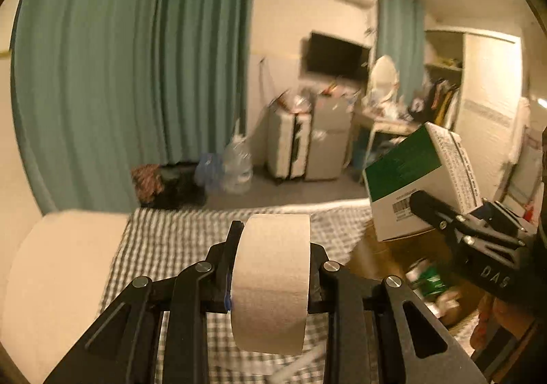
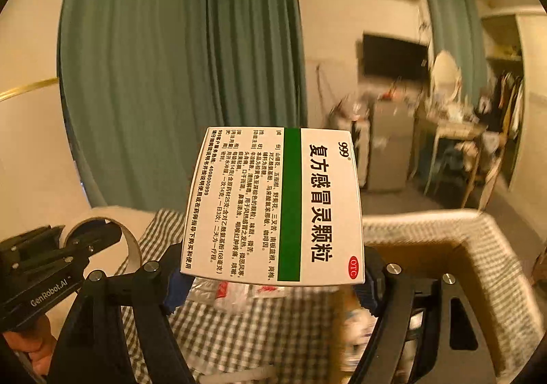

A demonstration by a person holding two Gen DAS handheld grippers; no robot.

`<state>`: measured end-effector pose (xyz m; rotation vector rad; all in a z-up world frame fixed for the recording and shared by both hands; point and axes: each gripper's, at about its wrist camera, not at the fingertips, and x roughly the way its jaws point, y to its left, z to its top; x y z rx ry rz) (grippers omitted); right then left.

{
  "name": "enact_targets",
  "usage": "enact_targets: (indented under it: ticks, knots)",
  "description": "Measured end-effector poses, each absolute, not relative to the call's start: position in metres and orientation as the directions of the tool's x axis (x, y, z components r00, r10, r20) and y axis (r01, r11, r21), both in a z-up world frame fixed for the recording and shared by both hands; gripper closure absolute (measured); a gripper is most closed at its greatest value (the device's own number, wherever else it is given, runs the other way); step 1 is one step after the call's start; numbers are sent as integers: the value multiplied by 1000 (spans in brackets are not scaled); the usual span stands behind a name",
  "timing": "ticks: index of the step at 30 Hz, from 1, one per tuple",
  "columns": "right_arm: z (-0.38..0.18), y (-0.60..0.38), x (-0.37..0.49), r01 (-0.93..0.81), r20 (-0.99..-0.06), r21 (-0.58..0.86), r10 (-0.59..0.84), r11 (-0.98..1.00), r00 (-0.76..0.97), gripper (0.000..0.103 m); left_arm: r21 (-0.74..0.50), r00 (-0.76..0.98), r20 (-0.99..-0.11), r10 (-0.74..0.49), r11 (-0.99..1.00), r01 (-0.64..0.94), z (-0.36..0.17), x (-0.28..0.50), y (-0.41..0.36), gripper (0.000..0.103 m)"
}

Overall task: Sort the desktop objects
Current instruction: 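Lift and carry the tape roll and medicine box over the cardboard box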

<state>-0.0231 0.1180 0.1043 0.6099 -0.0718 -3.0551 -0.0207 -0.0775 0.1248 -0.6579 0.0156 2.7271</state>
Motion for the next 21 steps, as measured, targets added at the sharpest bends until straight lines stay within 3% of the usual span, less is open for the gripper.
enact_targets:
  ticks: [9, 13, 21]
  knots:
    - [145, 180, 51, -96, -328, -12, 95, -995, -940, 27, -94, -755, -395, 524, -840, -534, 165, 11, 13, 75]
    - [137, 218, 54, -151, -341, -11, 146, -989, -929, 27, -55, -691, -437, 575, -784, -618, 151, 9, 66, 75]
    - [54, 296, 25, -218, -513, 41, 167, -975, -842, 27, -67, -554, -631, 543, -750, -658, 62, -42, 160, 75]
